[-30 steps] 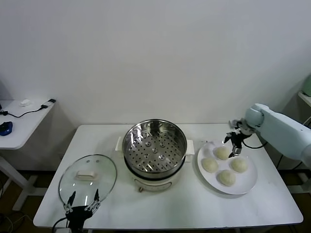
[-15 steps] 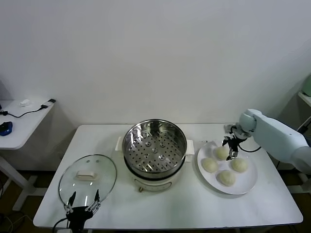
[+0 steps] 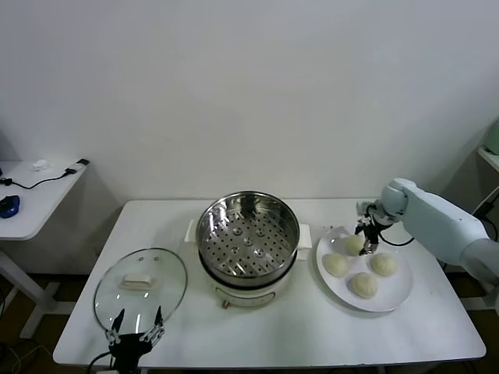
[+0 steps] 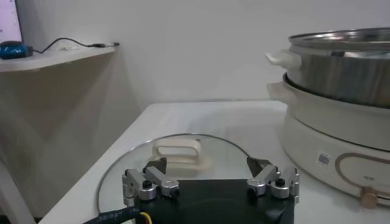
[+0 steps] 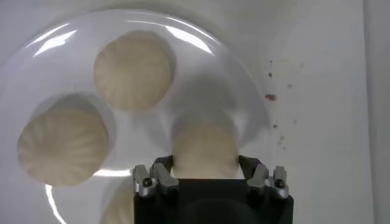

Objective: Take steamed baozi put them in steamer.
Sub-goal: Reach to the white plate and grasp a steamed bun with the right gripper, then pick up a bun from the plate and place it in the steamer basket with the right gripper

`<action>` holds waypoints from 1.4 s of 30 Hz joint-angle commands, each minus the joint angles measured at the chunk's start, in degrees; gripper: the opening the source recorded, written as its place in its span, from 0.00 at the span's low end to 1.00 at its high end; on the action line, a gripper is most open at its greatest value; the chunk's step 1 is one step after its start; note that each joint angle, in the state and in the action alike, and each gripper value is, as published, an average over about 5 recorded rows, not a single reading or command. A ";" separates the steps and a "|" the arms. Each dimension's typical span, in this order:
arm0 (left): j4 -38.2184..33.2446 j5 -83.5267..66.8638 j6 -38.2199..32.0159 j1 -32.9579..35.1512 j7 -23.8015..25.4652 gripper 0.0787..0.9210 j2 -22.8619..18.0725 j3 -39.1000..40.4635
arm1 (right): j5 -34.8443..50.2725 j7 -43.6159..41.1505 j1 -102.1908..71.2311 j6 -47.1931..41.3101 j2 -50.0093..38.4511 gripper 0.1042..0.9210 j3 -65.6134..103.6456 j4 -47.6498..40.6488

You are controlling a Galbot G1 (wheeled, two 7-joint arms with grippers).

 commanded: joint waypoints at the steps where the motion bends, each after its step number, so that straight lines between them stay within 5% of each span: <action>1: -0.18 0.50 -0.24 0.17 0.00 0.88 -0.19 0.28 | -0.67 0.54 -0.23 -0.07 0.13 0.74 0.51 -0.05; 15: -1.76 0.96 -0.35 0.84 -0.11 0.88 0.08 0.96 | 9.13 -4.69 27.36 6.62 -4.90 0.74 -14.47 17.16; 23: -2.55 1.07 -0.30 1.16 -0.13 0.88 0.64 2.03 | 21.50 -4.15 46.08 16.32 3.24 0.74 -25.03 36.71; 28: -3.14 1.07 -0.34 1.50 -0.15 0.88 1.20 2.06 | 19.53 -1.50 46.13 24.67 11.33 0.75 -27.35 45.23; 34: -3.81 1.07 -0.45 1.96 -0.16 0.88 1.52 2.02 | 6.64 1.20 39.24 35.62 17.71 0.75 -27.74 40.33; 42: -4.10 1.27 -0.61 2.33 -0.17 0.88 1.44 2.51 | -4.81 1.53 28.49 42.65 21.32 0.75 -24.99 22.74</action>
